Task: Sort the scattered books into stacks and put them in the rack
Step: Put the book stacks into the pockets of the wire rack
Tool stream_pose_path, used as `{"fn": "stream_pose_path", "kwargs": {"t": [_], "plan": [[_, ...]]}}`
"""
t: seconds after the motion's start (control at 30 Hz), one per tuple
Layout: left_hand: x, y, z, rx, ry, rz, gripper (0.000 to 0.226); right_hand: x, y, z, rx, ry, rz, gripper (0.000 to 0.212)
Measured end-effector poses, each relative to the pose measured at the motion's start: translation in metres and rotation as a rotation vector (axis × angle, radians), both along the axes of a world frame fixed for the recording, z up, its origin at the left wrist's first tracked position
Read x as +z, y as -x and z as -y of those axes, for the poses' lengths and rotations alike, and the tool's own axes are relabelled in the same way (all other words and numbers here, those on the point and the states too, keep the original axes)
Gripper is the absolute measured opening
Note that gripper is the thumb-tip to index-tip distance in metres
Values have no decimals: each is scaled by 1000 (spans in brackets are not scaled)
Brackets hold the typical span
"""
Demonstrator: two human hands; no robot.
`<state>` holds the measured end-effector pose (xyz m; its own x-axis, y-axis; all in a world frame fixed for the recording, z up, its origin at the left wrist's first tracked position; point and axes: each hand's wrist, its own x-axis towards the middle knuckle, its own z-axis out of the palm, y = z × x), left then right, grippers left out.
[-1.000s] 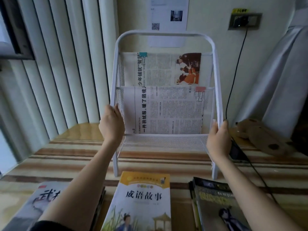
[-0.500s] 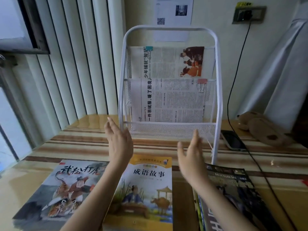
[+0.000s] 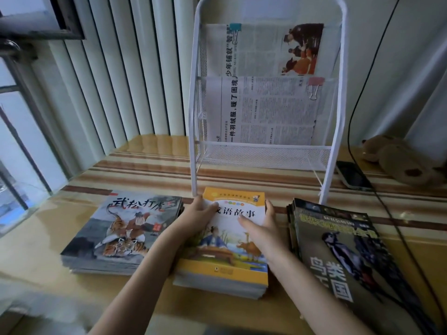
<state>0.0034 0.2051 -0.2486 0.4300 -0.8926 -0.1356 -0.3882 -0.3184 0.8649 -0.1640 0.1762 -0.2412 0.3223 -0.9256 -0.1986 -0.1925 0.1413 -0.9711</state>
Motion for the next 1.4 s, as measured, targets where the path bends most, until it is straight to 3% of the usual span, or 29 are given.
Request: {"fn": "stream_pose_path", "kwargs": {"t": [0.2, 0.33, 0.43, 0.53, 0.63, 0.83, 0.9, 0.97, 1.03, 1.1, 1.2, 1.27, 1.4], "plan": [[4, 0, -4, 54, 77, -290, 28, -1, 4, 1, 18, 28, 54, 87], [4, -14, -1, 220, 123, -538, 57, -4, 6, 3, 25, 20, 63, 93], [13, -15, -4, 246, 56, -671, 56, -6, 6, 6, 9, -4, 140, 90], [26, -11, -1, 96, -9, -656, 65, -6, 5, 5, 18, 3, 193, 81], [31, -7, 9, 149, 13, -505, 74, -1, 3, 8, 56, 24, 210, 68], [70, 2, 8, 172, 477, -260, 60, 31, 2, 28, 64, 239, 319, 99], [79, 10, 3, 88, 610, -223, 36, 40, 5, 37, 92, 294, 390, 92], [76, 13, -1, -13, 673, -175, 30, 42, 12, 43, 149, 337, 371, 72], [67, 14, -2, -106, 684, -162, 37, 37, 17, 46, 193, 357, 345, 66], [63, 13, -1, -156, 684, -213, 55, 33, 20, 49, 212, 379, 318, 73], [61, 13, 2, -140, 716, -266, 84, 33, 16, 48, 192, 422, 294, 89], [58, 14, 4, -118, 754, -288, 99, 35, 10, 45, 136, 467, 323, 84], [55, 11, 5, -166, 748, -250, 91, 34, 5, 46, 103, 529, 353, 70]]}}
